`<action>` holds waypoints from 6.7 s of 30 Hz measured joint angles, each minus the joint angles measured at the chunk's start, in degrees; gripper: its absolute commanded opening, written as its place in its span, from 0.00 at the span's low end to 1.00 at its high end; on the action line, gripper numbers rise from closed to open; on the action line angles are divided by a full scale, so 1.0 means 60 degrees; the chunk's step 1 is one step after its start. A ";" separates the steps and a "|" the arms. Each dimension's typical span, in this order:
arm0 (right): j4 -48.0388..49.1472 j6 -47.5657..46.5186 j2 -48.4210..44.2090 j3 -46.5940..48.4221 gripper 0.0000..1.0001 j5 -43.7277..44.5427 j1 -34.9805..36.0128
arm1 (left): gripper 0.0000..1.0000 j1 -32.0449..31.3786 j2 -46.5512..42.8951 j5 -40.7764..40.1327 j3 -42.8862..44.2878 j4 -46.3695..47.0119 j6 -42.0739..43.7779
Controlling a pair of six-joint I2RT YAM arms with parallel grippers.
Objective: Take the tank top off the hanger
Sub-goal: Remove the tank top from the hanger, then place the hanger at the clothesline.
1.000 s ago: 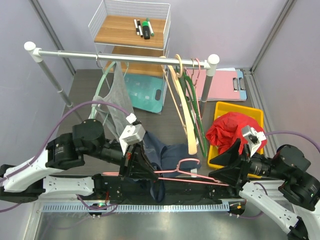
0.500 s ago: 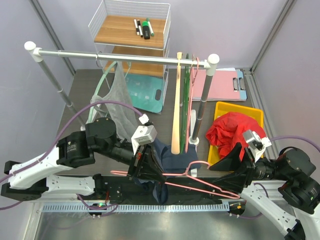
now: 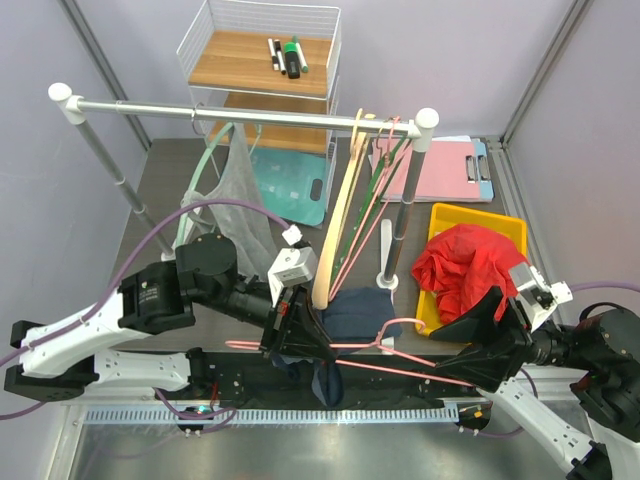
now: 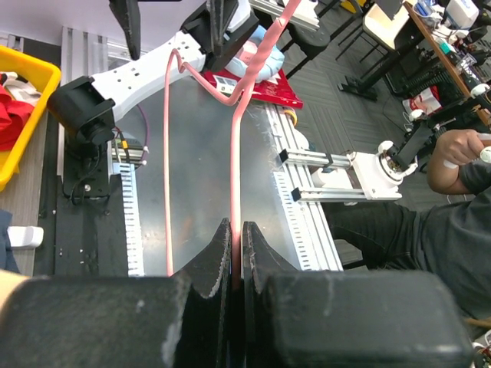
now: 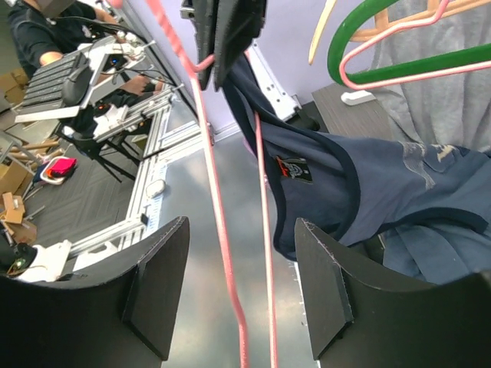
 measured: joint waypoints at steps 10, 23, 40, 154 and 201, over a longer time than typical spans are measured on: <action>0.0401 0.0331 0.0004 -0.0164 0.53 -0.0882 -0.0211 | 0.00 0.0000 0.0255 -0.0288 0.0306 0.0015 -0.0044; 0.0871 0.0627 0.0193 -0.0652 0.01 -0.1443 -0.0634 | 0.01 -0.0044 0.0947 -0.0732 0.0667 0.0109 -0.0339; 0.1126 0.0900 -0.1053 -0.1304 0.01 -0.0324 -0.0645 | 0.84 -0.0080 -0.1497 -0.2484 -0.0047 0.0331 -0.0459; -0.2346 -0.0718 -0.0455 -0.0612 0.01 -0.2193 -0.0696 | 0.95 -0.0084 -0.3140 -0.3147 -0.3180 0.0692 -0.0262; -0.1388 -0.0943 0.0069 0.0415 0.94 0.2575 -0.0750 | 0.00 -0.0466 -0.5493 -0.5501 -0.2404 -0.4237 -0.0087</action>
